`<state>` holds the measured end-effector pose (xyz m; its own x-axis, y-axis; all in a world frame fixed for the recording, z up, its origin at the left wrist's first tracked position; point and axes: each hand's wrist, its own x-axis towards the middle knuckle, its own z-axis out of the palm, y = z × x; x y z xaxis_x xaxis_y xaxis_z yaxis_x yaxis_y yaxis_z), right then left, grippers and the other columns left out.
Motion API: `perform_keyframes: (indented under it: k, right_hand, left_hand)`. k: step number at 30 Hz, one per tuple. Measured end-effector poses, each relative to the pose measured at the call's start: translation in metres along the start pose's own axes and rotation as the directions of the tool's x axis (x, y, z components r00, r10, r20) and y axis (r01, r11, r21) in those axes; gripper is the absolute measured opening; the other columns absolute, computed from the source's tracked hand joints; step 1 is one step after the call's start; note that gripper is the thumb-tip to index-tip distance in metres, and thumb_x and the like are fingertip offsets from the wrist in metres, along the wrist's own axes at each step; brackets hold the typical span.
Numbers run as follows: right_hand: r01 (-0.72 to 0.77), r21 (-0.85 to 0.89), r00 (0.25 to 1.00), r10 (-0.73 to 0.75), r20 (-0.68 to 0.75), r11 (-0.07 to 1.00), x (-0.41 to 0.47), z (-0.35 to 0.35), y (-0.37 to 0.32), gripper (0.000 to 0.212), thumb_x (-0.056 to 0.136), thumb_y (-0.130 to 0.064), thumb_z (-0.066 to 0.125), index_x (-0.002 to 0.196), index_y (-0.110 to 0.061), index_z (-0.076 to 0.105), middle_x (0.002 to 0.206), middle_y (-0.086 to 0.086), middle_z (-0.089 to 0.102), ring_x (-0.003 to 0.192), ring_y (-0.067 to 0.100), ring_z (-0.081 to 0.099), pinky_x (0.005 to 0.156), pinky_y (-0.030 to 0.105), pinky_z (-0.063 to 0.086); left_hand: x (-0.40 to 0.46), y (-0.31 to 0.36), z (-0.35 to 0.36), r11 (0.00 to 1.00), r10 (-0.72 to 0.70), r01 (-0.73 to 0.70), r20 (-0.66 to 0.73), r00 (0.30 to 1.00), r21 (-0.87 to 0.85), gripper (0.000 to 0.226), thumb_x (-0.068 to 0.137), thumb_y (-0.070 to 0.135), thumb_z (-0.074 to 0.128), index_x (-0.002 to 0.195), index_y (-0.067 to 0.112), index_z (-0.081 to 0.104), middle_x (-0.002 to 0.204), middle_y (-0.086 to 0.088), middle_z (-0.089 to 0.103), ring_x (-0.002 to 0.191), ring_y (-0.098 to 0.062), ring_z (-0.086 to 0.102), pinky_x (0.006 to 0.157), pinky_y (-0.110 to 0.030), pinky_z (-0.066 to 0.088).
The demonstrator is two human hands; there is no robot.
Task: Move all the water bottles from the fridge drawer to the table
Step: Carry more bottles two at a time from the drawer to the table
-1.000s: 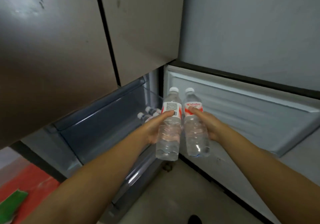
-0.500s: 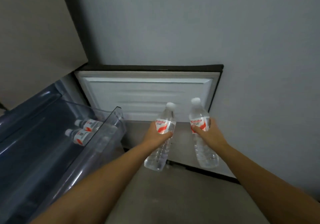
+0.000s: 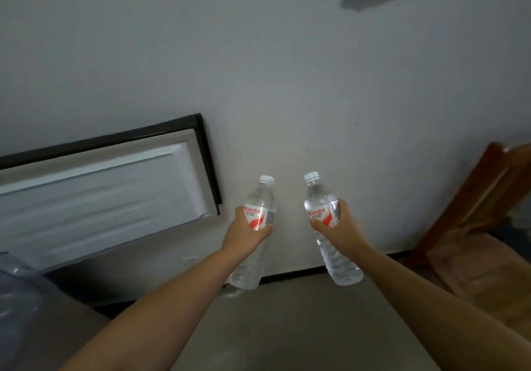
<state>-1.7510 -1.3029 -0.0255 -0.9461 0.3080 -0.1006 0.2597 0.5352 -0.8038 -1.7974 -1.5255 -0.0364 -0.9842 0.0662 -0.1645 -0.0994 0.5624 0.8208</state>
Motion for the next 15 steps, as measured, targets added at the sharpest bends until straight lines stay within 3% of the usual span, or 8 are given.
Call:
perform_keyframes:
  k: [4,8,11,15]
  right_hand:
    - [-0.123,0.036,0.984,0.126,-0.126,0.992,-0.002,-0.045,0.038,0.051,0.081,-0.037,0.073,0.117,-0.018,0.042,0.103,0.006,0.06,0.089,0.022,0.061,0.076,0.034,0.05]
    - [-0.239,0.071,0.931,0.249,-0.269,0.969,-0.006,-0.082,0.07,0.06,0.084,-0.039,0.07,0.13,-0.014,0.041,0.107,0.001,0.058,0.092,0.017,0.057,0.082,0.029,0.047]
    - [-0.304,0.134,0.866,0.332,-0.373,0.943,-0.005,-0.106,0.088,0.065,0.083,-0.041,0.07,0.134,-0.015,0.039,0.114,0.002,0.06,0.094,0.016,0.058,0.083,0.028,0.047]
    - [-0.354,0.188,0.778,0.4,-0.484,0.916,-0.004,-0.136,0.111,0.07,0.083,-0.047,0.067,0.139,-0.024,0.032,0.125,0.002,0.059,0.104,0.02,0.063,0.087,0.037,0.055]
  left_hand:
    - [0.021,0.032,0.051,0.999,0.018,-0.025,0.152,0.988,0.042,0.065,0.078,0.039,0.073,0.127,0.018,0.035,0.107,0.002,0.054,0.093,-0.022,0.056,0.082,-0.032,0.048]
    - [0.042,0.067,0.103,0.989,0.104,-0.13,0.292,0.951,0.071,0.065,0.08,0.038,0.073,0.127,0.015,0.035,0.11,-0.002,0.054,0.095,-0.025,0.057,0.081,-0.032,0.046]
    - [0.059,0.097,0.144,0.969,0.186,-0.235,0.408,0.894,0.074,0.062,0.08,0.036,0.072,0.126,0.014,0.036,0.107,-0.001,0.055,0.09,-0.021,0.054,0.079,-0.032,0.044]
    - [0.082,0.139,0.19,0.928,0.262,-0.363,0.553,0.791,0.079,0.06,0.079,0.038,0.072,0.122,0.016,0.037,0.105,-0.002,0.056,0.092,-0.025,0.057,0.082,-0.035,0.048]
